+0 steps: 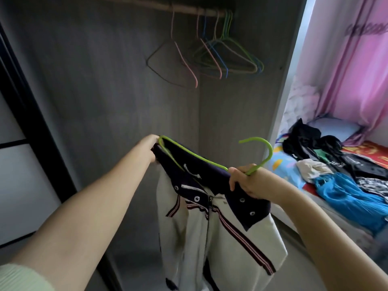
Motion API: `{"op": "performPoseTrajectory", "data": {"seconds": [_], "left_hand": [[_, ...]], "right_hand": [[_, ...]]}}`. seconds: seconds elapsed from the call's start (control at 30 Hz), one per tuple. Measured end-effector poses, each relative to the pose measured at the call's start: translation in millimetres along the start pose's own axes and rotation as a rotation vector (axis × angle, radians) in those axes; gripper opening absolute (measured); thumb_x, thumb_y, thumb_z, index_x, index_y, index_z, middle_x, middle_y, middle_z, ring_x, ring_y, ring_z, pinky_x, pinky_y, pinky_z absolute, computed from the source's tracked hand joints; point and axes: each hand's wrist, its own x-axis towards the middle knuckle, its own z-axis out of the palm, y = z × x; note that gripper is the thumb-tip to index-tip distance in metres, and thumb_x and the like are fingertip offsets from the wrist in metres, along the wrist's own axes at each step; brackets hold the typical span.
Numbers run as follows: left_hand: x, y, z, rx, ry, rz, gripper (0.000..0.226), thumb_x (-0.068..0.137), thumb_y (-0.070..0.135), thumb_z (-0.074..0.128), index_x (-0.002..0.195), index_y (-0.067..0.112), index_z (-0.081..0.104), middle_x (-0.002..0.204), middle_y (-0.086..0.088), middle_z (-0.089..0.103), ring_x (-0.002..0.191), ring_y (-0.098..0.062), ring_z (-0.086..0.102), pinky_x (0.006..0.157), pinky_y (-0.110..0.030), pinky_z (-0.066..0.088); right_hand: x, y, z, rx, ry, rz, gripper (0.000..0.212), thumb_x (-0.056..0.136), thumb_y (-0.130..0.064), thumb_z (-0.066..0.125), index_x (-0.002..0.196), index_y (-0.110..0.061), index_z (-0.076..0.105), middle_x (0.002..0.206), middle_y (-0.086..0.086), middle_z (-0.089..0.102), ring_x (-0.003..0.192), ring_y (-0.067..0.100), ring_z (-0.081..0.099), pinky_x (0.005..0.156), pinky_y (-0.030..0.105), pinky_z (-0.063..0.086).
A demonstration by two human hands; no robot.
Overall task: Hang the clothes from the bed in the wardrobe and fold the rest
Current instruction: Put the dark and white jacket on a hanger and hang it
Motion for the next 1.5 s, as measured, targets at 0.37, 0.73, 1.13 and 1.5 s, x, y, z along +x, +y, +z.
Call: {"op": "performPoseTrajectory", "data": {"seconds": [0.37,0.73,1.13,1.5], "left_hand": [[17.9,-58.9,1.2,0.515,0.082,0.42,0.021,0.075,-0.001,0.056,0.067,0.016,0.067,0.061,-0.002,0.059,0.063,-0.021,0.056,0.059,-0.022,0.04],[0.9,-83.4,-0.9,1.084,0.206,0.797,0.015,0.082,0.012,0.053,0.072,0.017,0.063,0.083,-0.003,0.048,0.078,-0.031,0.055,0.061,-0.029,0.036],[-19.9,-61.6,6.2,0.46,-0.685,0.195,0.005,0.087,0.012,0.066,0.083,0.011,0.064,0.073,-0.006,0.066,0.055,-0.011,0.052,0.051,-0.021,0.044],[14.1,-77.3,3.0,0.602,-0.141,0.476,0.017,0.092,0.011,0.058,0.075,0.014,0.055,0.075,-0.002,0.054,0.072,-0.021,0.055,0.063,-0.027,0.042]], "right_hand": [[2.3,-3.5,-21.6,-0.306,-0.179,0.049,0.054,0.102,-0.04,0.028,0.06,-0.031,0.061,0.059,-0.01,0.052,0.054,0.003,0.047,0.055,0.014,0.033],[-6.1,1.4,-14.3,-0.406,-0.243,0.044,0.054,0.103,-0.037,0.026,0.059,-0.024,0.055,0.063,-0.009,0.051,0.061,0.007,0.047,0.061,0.013,0.033],[35.9,-16.7,8.0,-0.042,-0.289,0.179,0.042,0.101,-0.034,0.037,0.067,-0.012,0.051,0.046,-0.002,0.03,0.032,0.011,0.025,0.035,0.016,0.019],[47.5,-30.2,8.7,0.076,-0.476,0.243,0.041,0.103,-0.032,0.031,0.077,-0.009,0.053,0.053,-0.003,0.024,0.031,0.005,0.021,0.033,0.014,0.015]]}}
